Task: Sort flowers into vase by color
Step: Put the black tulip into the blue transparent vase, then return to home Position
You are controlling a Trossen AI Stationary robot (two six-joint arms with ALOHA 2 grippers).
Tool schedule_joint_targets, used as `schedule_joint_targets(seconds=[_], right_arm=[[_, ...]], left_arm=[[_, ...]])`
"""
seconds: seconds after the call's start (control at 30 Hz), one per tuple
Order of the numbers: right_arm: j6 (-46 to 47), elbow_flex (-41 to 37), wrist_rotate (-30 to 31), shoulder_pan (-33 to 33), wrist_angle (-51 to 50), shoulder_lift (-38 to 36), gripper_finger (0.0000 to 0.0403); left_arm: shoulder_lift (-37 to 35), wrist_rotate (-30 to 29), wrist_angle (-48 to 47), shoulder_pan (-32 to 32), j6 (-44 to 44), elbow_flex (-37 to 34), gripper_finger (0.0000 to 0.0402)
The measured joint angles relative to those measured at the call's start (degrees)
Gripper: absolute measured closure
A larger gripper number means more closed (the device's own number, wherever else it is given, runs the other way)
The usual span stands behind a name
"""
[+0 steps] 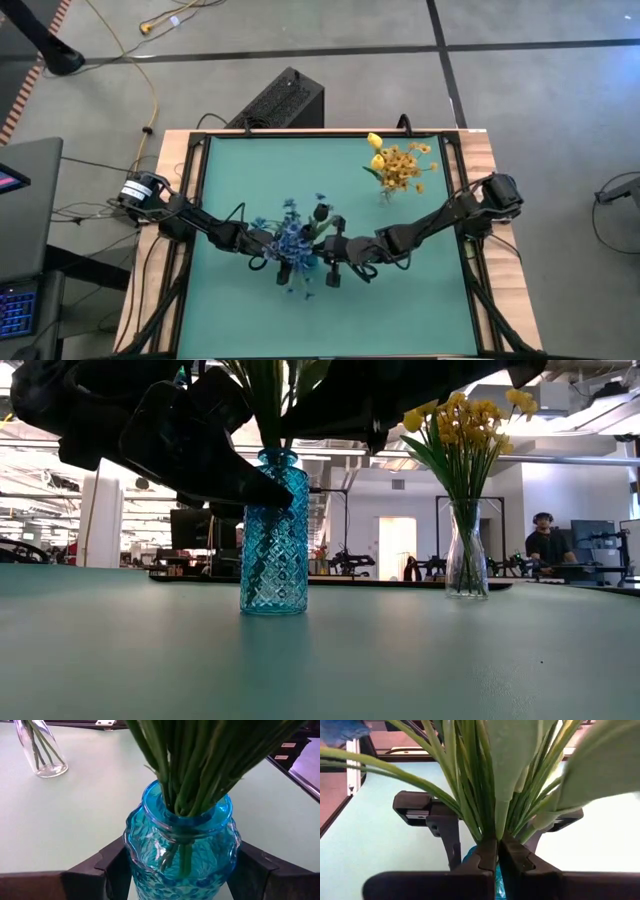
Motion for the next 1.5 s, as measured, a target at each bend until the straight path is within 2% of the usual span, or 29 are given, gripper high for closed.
schedule_joint_targets(seconds=[0.27,0.57,0.73,0.93,1.13,1.5], right_arm=[[0.42,-0.02,-0.17,0.50,0.24,-0.02,0.0308],[0.40,-0.04,-1.92,1.12,-1.52,-1.15,0.0152],[0.44,-0.04,-2.84,1.86,-6.17,-5.10,0.0102],[0.91,-0.04,-2.86,3.37,-11.92,-9.80,0.0091],[1.94,-0.04,-2.84,4.97,-12.83,-11.23,0.0091],[2.09,-0.04,-1.79,5.79,-13.38,-11.19,0.0091]], left_arm=[[0.00,0.04,0.04,0.00,-0.04,0.00,0.0169],[0.02,0.02,0.07,0.02,-0.19,0.00,0.0151],[0.02,0.11,0.24,0.00,0.99,0.02,0.0151],[-0.09,2.35,0.33,0.03,2.79,0.00,0.0150],[-1.32,2.55,-1.06,0.00,4.60,0.02,0.0142],[-8.46,2.49,-10.44,0.00,5.16,0.00,0.0048]])
